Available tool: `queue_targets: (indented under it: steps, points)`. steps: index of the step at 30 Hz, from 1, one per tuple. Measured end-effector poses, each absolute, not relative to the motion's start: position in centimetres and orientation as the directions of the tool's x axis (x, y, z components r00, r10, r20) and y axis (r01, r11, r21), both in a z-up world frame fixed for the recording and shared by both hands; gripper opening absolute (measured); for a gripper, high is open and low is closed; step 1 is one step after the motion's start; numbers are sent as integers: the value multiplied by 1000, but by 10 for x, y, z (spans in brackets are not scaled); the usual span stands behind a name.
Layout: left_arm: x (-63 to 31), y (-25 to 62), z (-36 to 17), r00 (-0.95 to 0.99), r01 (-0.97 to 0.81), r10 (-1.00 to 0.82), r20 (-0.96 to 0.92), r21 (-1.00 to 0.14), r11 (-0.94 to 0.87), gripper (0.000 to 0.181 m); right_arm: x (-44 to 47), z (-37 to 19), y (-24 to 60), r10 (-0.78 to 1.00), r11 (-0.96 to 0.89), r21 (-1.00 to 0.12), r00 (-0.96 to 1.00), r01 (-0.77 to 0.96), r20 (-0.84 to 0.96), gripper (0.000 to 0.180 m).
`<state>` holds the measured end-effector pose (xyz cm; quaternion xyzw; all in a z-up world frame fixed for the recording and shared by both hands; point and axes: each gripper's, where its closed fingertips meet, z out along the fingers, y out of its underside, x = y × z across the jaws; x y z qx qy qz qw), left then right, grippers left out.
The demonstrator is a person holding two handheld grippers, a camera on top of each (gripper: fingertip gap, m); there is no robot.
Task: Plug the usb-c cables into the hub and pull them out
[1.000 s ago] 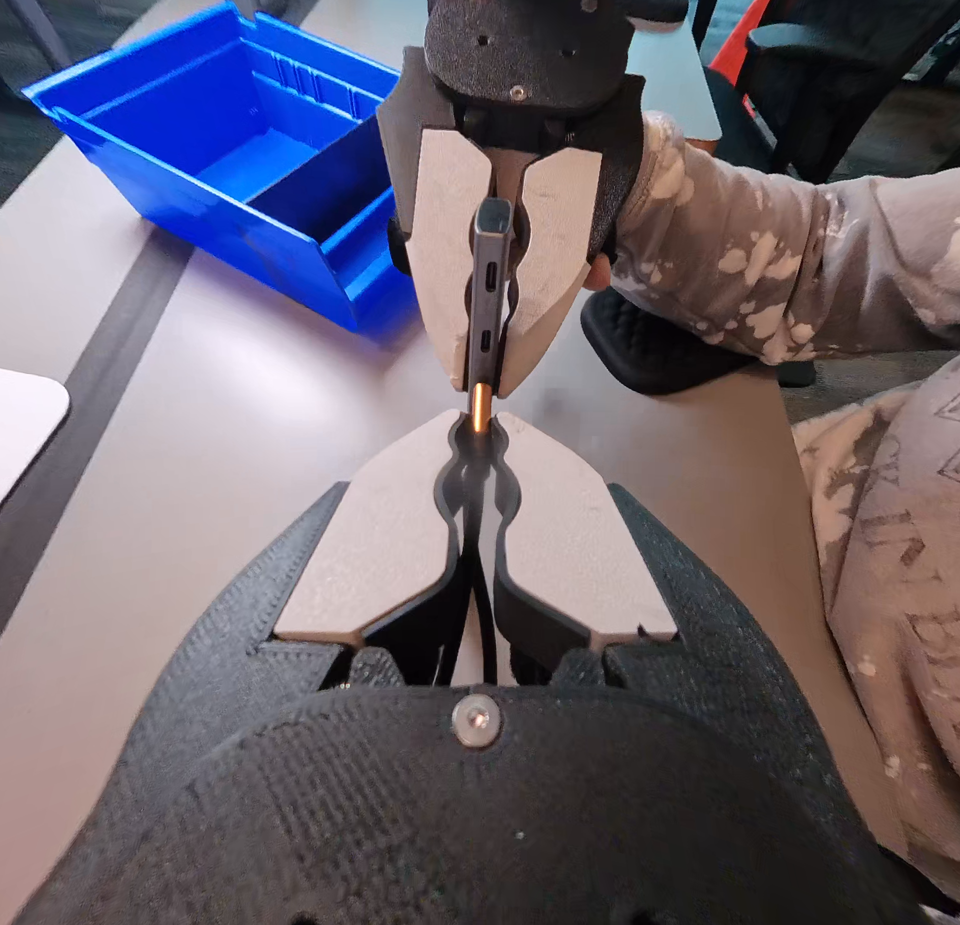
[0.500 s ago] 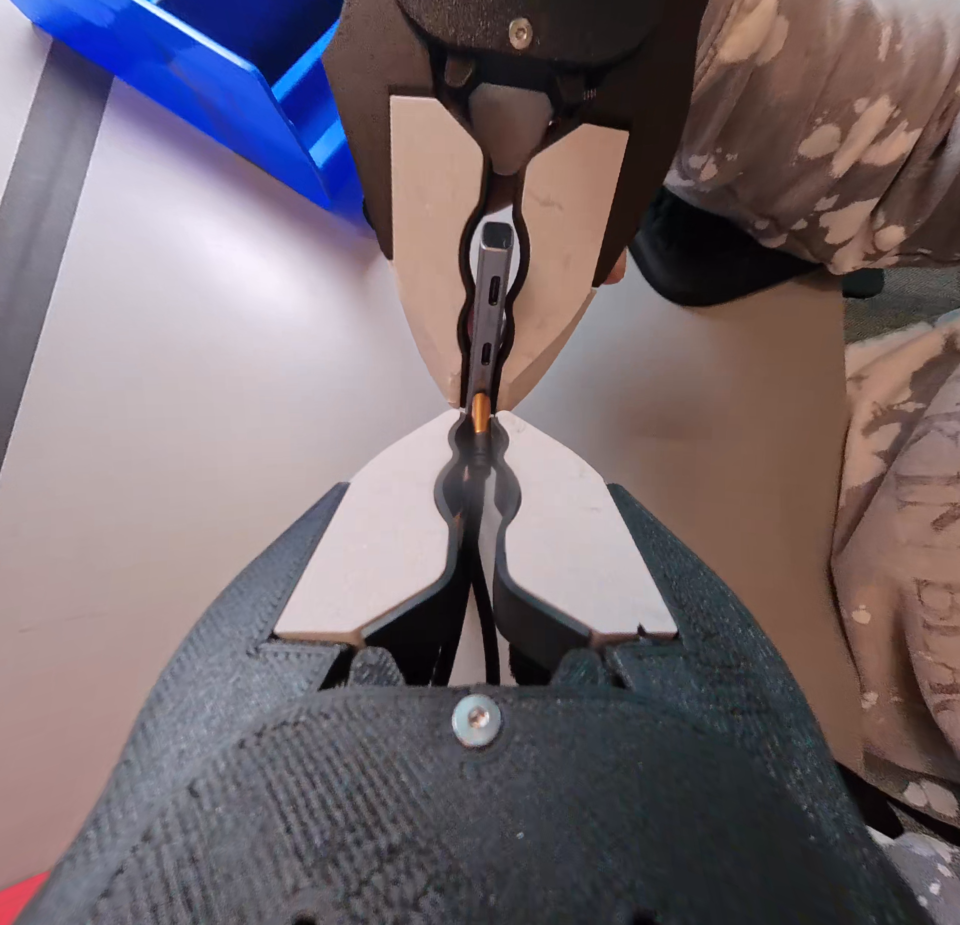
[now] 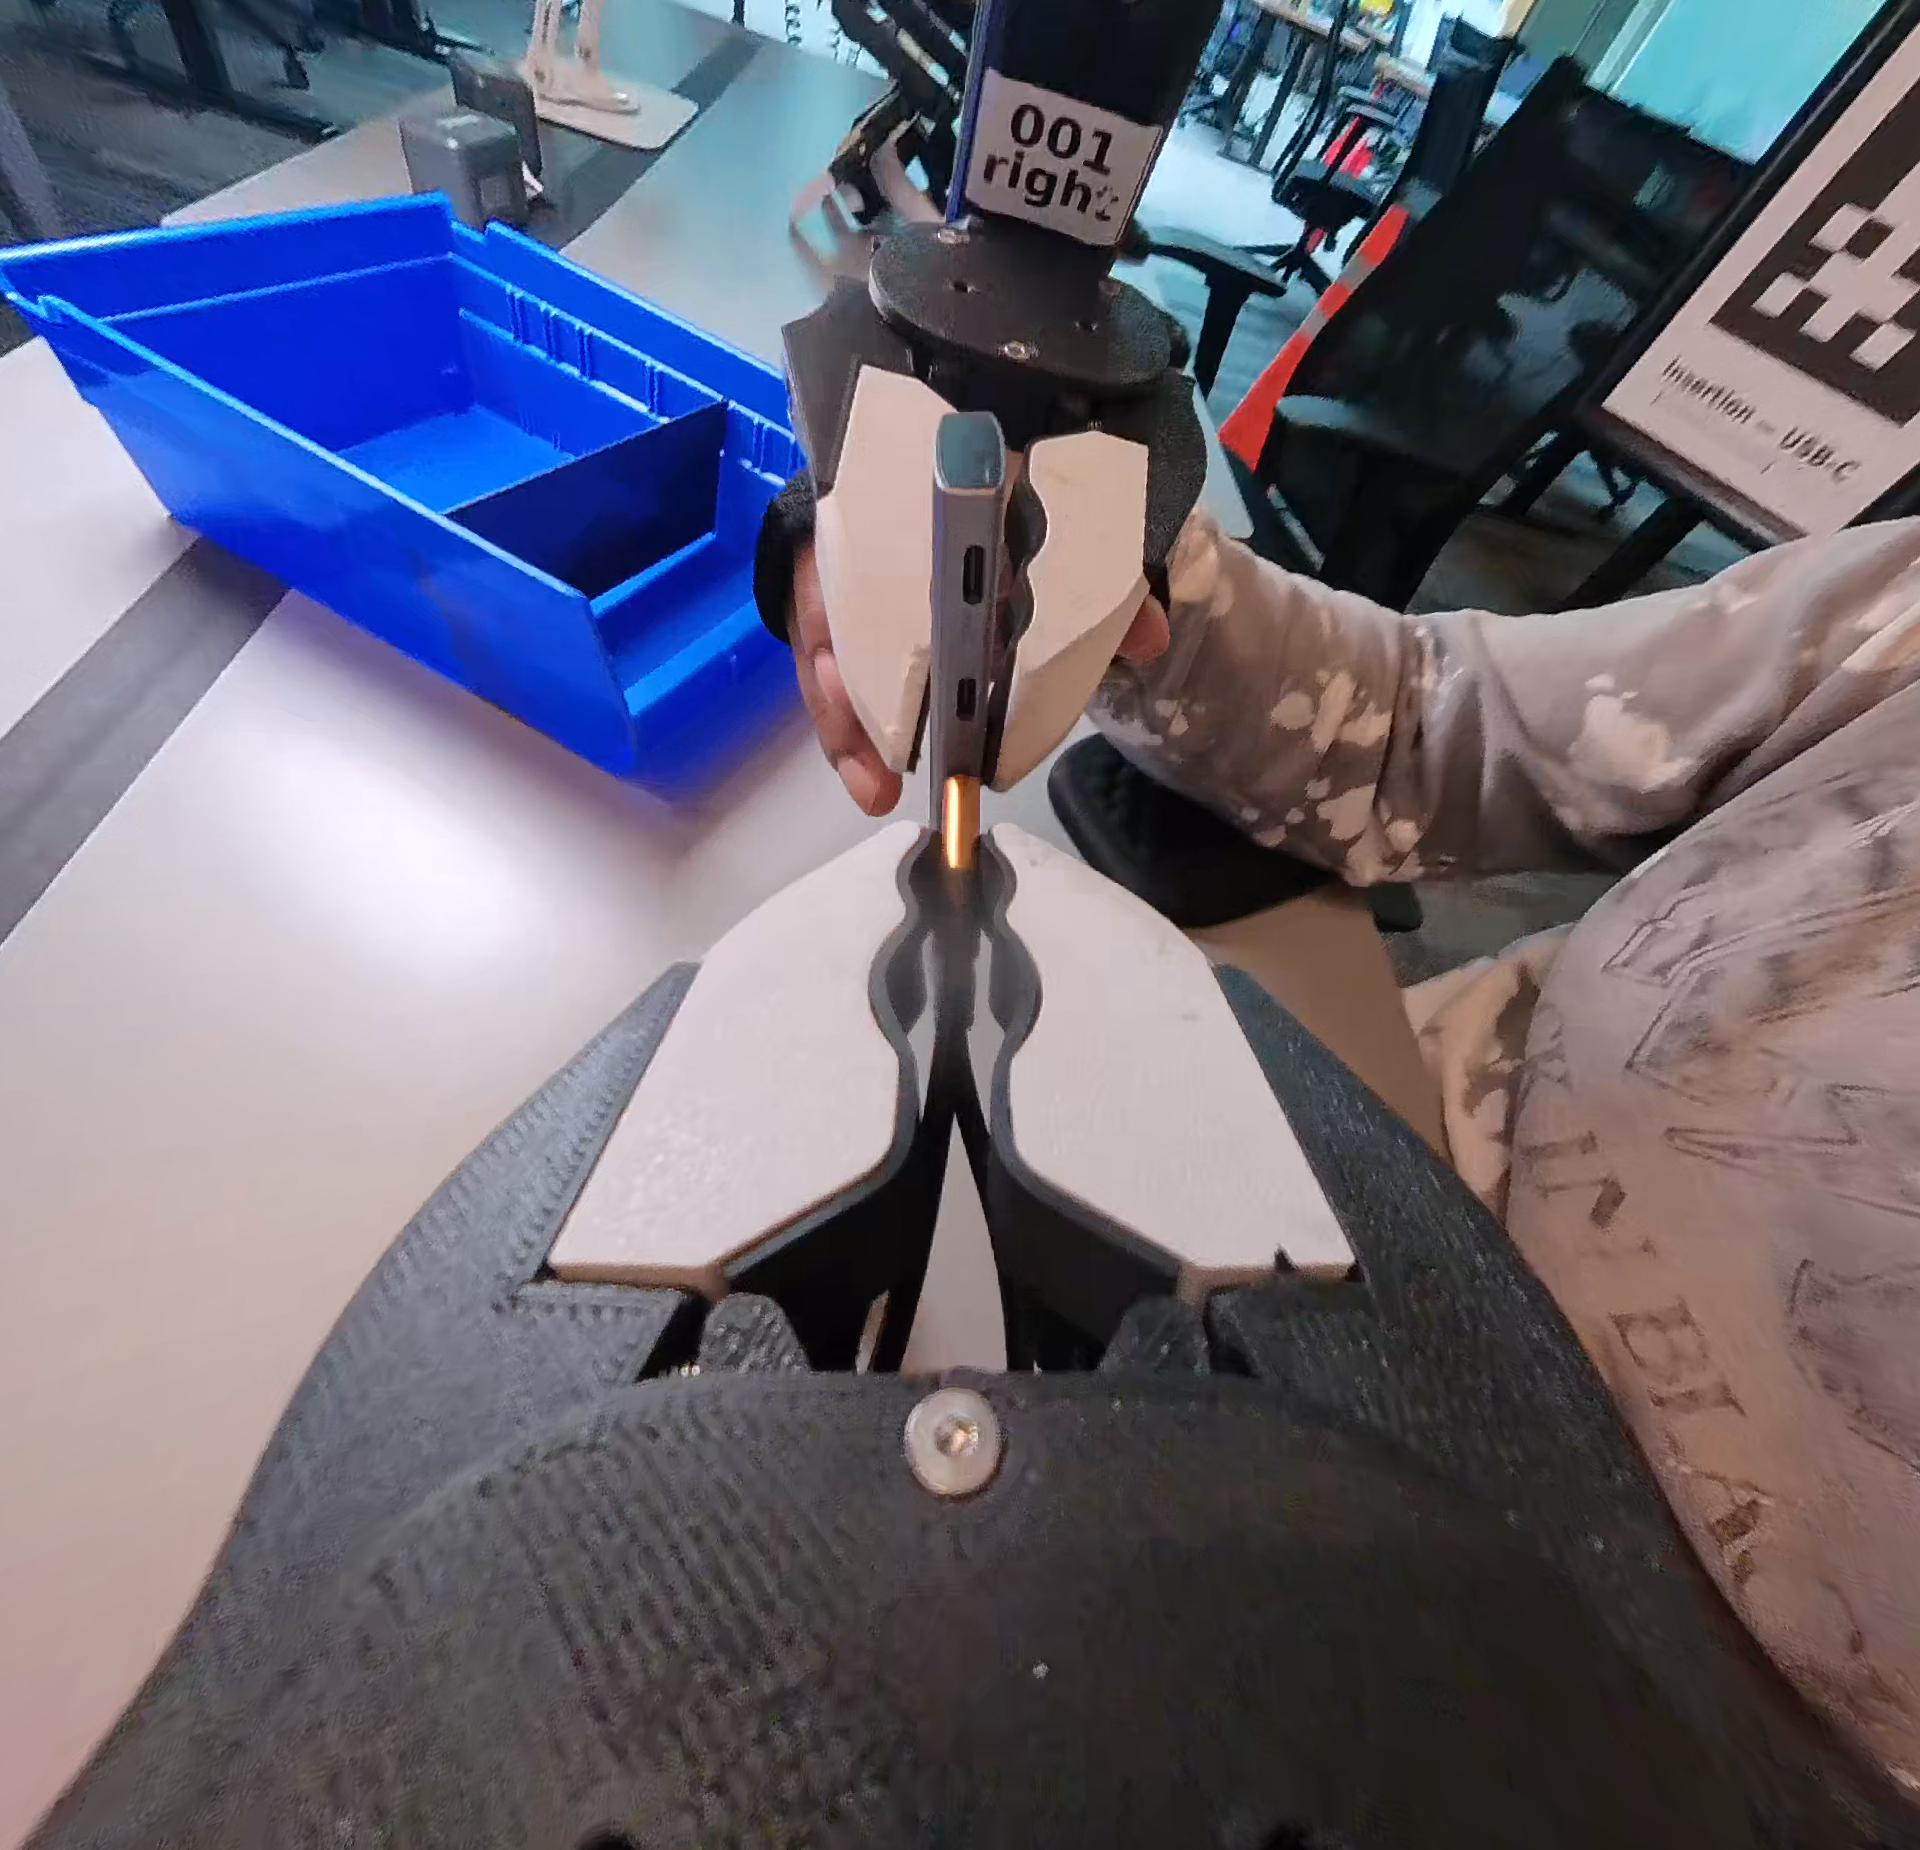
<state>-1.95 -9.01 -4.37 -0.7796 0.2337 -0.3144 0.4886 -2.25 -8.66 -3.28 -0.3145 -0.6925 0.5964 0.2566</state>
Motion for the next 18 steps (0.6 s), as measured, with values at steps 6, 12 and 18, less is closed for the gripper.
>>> queue_targets:
  steps: [6, 12, 18]
  points:
    - [-13, -90, -45, 689, -81, -684, 241, -912, -403, 7, -19, -23, -82, 775, 128, -985, -632, 118, 25, 17]
    - [-10, -90, -52, 699, -126, -681, 216, -901, -415, 7, -15, -28, -85, 785, 214, -961, -616, 175, 63, 12]
    - [-12, -92, -52, 710, -165, -680, 184, -895, -414, 7, -15, -29, -88, 783, 274, -947, -610, 170, 117, 12]
